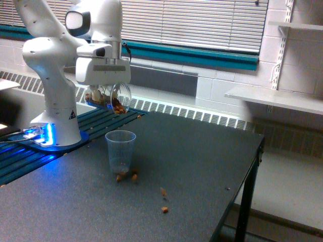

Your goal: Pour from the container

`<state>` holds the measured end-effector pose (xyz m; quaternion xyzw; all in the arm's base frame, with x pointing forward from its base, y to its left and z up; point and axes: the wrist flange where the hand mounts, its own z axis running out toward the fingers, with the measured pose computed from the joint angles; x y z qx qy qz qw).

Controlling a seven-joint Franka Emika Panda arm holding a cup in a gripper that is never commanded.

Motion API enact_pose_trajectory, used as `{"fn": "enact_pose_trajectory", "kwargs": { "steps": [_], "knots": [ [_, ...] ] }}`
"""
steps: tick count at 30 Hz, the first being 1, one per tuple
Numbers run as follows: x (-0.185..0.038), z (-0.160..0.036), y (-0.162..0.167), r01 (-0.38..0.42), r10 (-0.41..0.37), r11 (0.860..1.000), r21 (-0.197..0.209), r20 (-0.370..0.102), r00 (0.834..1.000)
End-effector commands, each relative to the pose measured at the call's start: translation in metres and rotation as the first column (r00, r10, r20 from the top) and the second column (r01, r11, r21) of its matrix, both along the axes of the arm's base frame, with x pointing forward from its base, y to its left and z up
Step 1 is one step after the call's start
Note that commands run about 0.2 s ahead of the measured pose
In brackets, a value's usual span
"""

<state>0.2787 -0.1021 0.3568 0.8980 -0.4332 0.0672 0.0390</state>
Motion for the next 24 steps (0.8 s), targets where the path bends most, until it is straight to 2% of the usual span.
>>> {"fn": "enact_pose_trajectory", "kwargs": {
  "steps": [1,9,15,24],
  "knots": [
    [-0.008,-0.004,0.015,0.058,-0.058,0.998,0.016,-0.007,0.998],
    [-0.011,0.000,0.027,0.103,-0.103,0.994,0.043,-0.011,0.995],
    [-0.014,-0.005,0.026,0.141,-0.139,0.988,0.064,-0.029,0.990],
    [-0.017,-0.017,0.022,0.158,-0.156,0.987,0.030,-0.053,0.986]
  ]
}}
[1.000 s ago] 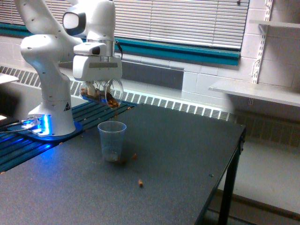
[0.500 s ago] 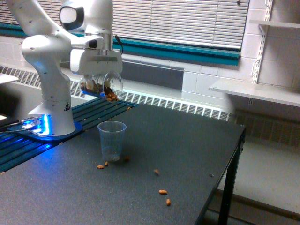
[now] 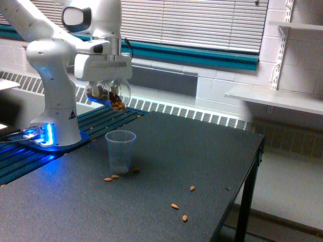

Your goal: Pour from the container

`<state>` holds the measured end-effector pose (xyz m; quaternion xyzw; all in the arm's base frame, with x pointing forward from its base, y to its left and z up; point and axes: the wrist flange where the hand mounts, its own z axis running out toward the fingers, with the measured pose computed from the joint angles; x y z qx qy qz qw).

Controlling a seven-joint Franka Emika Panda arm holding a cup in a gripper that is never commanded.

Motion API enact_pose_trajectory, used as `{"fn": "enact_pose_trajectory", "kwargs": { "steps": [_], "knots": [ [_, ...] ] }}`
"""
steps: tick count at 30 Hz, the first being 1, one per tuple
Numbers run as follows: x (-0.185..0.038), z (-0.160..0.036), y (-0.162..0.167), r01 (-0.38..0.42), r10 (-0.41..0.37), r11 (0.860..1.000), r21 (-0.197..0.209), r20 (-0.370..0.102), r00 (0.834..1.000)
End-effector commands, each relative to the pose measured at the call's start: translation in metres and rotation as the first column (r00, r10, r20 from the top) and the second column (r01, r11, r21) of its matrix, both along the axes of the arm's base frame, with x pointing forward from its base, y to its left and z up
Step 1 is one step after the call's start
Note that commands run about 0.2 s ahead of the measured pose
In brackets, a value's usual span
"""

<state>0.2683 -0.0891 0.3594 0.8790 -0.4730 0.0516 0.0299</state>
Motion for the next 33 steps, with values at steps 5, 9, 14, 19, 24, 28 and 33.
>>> {"fn": "enact_pose_trajectory", "kwargs": {
  "steps": [5,9,14,19,24,28,33],
  "knots": [
    [-0.007,-0.029,0.007,0.084,-0.086,0.996,-0.024,-0.048,0.995],
    [-0.007,-0.038,0.008,0.106,-0.105,0.994,0.009,-0.069,0.992],
    [-0.008,-0.049,0.011,0.126,-0.120,0.991,0.054,-0.105,0.987],
    [-0.009,-0.062,0.015,0.147,-0.131,0.984,0.099,-0.149,0.980],
    [-0.006,-0.068,0.026,0.131,-0.113,0.986,0.104,-0.162,0.980],
    [-0.003,-0.072,0.035,0.106,-0.088,0.989,0.101,-0.166,0.982],
    [0.000,-0.076,0.048,0.056,-0.040,0.994,0.096,-0.167,0.985]
  ]
}}
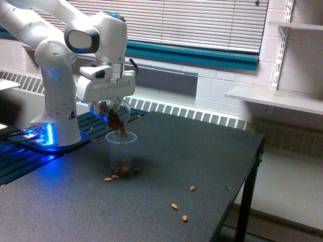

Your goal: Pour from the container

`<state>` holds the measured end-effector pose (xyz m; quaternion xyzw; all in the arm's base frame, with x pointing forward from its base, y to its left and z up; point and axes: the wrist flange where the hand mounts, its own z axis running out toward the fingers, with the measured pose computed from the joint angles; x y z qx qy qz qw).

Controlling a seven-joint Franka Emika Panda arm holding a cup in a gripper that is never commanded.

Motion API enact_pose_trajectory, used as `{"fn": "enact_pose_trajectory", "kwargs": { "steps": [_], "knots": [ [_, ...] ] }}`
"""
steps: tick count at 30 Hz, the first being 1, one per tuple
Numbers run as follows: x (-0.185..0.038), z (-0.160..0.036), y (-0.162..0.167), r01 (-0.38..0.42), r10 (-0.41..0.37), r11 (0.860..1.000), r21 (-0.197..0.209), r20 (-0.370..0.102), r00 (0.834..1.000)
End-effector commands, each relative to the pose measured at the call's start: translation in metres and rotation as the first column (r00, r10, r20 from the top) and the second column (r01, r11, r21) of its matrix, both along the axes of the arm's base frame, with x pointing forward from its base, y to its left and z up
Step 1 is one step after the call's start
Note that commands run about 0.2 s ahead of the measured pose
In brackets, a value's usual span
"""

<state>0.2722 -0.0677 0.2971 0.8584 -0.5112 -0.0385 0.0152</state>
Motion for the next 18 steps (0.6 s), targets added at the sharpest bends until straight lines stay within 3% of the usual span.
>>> {"fn": "enact_pose_trajectory", "kwargs": {
  "steps": [1,7,18],
  "knots": [
    [-0.003,-0.014,0.028,-0.052,0.051,0.999,-0.008,-0.024,0.998],
    [-0.002,-0.018,0.044,-0.111,0.111,0.994,-0.007,-0.034,0.993],
    [-0.003,-0.020,0.041,-0.135,0.134,0.991,-0.026,-0.038,0.990]
  ]
}}
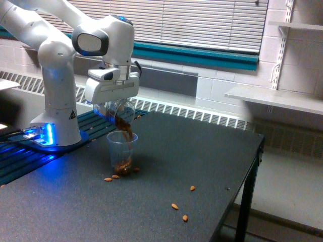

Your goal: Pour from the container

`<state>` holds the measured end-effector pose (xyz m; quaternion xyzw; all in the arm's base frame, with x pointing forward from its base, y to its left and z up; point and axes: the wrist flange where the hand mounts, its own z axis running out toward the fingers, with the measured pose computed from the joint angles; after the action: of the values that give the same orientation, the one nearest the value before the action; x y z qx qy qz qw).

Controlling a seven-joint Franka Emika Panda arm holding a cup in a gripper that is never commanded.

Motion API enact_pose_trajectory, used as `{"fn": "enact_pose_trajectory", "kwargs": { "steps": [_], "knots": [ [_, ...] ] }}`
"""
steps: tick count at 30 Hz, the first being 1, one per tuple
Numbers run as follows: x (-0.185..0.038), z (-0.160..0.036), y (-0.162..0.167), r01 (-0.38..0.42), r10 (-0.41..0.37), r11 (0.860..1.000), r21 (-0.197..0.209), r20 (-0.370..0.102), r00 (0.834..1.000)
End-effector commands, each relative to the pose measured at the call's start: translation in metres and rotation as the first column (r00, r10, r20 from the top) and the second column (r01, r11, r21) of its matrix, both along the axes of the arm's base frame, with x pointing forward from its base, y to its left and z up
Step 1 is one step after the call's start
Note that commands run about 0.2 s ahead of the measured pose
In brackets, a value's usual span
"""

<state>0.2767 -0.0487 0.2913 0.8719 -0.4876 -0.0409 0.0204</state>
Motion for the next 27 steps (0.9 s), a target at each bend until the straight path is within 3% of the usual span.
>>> {"fn": "enact_pose_trajectory", "kwargs": {
  "steps": [1,17,27],
  "knots": [
    [-0.007,-0.014,0.019,-0.076,0.075,0.997,-0.025,-0.026,0.997],
    [-0.012,-0.010,0.002,-0.078,0.077,0.996,-0.040,-0.036,0.996],
    [-0.015,-0.011,-0.001,-0.081,0.079,0.996,-0.027,-0.050,0.996]
  ]
}}
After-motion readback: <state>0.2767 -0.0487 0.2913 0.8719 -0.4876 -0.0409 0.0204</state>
